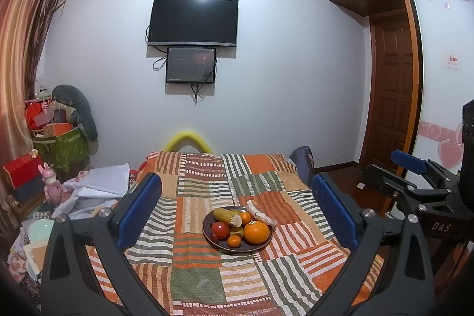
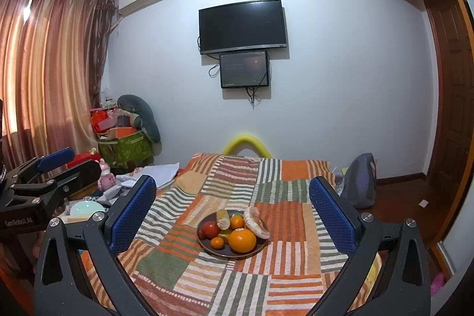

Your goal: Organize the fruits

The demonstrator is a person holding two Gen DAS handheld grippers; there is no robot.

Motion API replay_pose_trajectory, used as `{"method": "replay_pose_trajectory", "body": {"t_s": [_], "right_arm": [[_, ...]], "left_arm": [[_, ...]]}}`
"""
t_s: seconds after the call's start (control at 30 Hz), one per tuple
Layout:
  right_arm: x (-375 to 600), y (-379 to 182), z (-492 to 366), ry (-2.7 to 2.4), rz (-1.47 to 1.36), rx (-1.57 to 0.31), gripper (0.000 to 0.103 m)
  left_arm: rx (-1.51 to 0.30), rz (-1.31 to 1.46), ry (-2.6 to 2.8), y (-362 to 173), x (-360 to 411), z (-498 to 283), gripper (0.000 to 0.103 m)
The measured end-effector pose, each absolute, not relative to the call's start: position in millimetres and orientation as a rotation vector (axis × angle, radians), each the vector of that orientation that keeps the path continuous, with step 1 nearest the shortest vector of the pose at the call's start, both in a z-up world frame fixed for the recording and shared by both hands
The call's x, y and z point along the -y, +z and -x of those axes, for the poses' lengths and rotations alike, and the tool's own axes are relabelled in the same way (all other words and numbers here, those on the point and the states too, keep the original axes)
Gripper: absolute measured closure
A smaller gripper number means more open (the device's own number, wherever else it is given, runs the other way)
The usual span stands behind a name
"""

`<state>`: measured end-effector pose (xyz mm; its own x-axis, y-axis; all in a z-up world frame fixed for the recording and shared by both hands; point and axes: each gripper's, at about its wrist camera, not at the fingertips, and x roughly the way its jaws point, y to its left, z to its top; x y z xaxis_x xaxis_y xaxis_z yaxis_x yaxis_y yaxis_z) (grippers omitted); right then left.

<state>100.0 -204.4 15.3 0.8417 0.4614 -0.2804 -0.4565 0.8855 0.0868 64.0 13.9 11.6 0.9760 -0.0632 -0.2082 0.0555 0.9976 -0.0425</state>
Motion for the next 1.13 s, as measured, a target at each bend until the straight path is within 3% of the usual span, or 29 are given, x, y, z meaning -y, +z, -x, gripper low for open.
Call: {"method": "replay_pose_trajectory", "body": {"t_s": [1.13], "right_arm": [[208.3,16.8,-103.8,0.476,-0.011,-0.309,0.000]], "left_arm": [[-0.239,0.035,-0.096,7.0,-7.9,-70.1,0.000]]}}
